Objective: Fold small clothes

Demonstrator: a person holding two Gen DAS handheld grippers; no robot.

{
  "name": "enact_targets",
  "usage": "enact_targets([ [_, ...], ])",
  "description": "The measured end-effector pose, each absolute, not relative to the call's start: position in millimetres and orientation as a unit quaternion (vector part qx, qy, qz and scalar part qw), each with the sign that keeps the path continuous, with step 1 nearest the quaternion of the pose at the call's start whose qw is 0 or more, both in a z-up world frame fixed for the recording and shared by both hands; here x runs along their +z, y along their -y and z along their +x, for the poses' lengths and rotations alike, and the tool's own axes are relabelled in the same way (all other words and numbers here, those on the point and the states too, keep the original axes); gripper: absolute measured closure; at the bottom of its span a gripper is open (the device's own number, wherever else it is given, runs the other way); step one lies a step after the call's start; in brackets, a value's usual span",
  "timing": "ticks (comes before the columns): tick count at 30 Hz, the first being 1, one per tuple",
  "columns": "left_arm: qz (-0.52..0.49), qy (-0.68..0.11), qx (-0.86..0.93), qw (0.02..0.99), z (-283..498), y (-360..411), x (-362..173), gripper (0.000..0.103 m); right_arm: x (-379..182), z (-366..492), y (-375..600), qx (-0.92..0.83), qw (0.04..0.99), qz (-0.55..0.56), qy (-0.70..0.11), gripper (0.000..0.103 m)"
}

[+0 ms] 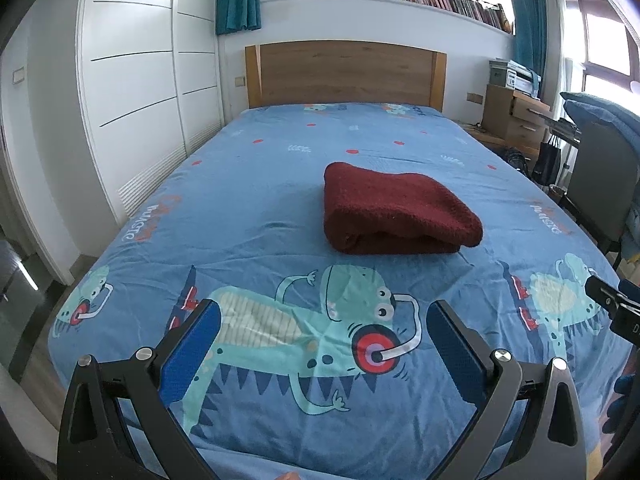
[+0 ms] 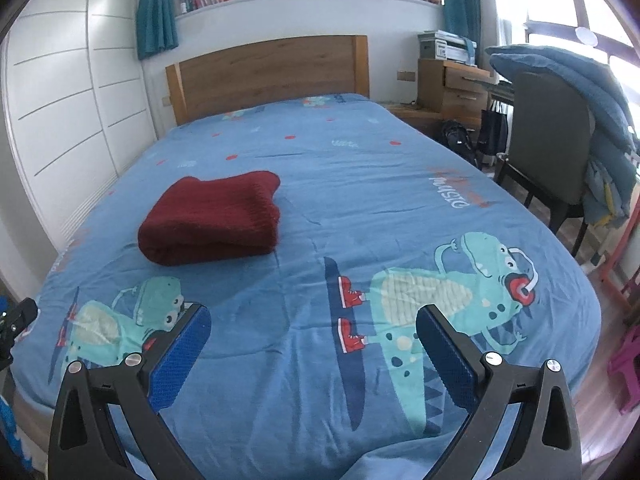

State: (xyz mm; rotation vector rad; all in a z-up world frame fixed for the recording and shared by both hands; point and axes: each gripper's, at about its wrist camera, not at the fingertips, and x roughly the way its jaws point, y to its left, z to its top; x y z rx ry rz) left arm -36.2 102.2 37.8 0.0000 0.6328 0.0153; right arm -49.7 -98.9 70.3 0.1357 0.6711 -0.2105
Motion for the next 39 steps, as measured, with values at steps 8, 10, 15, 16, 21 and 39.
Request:
enact_targets([
  [8,0.004,-0.308,0.019,0.951,-34.5,-97.1,30.9,0.001,65.9,-51.7,100.6,-0.105,0.937,0.063,-0.326,0.000],
  [10,0.006,-0.308,0.023,0.951,-33.3,-95.8,29.4,0.001,65.1,-51.6,101.6,-0.106,0.937,0.063,-0.326,0.000],
  [15,0.008,-0.311,0.022,0.950,-30.8,-93.7,24.3,0.001,63.5,-50.0,104.8,-0.113,0.936,0.062,-0.327,0.000],
  [16,0.008,-0.312,0.021,0.950,-30.1,-93.6,23.4,0.001,63.0,-49.7,105.2,-0.114,0.936,0.062,-0.327,0.000],
  [21,0.009,-0.315,0.019,0.949,-27.6,-95.2,19.3,0.001,60.3,-48.4,104.8,-0.118,0.935,0.058,-0.330,0.000],
  [39,0.000,-0.323,0.017,0.946,-24.8,-103.1,12.0,0.001,51.6,-44.7,97.8,-0.109,0.932,0.047,-0.342,0.000],
])
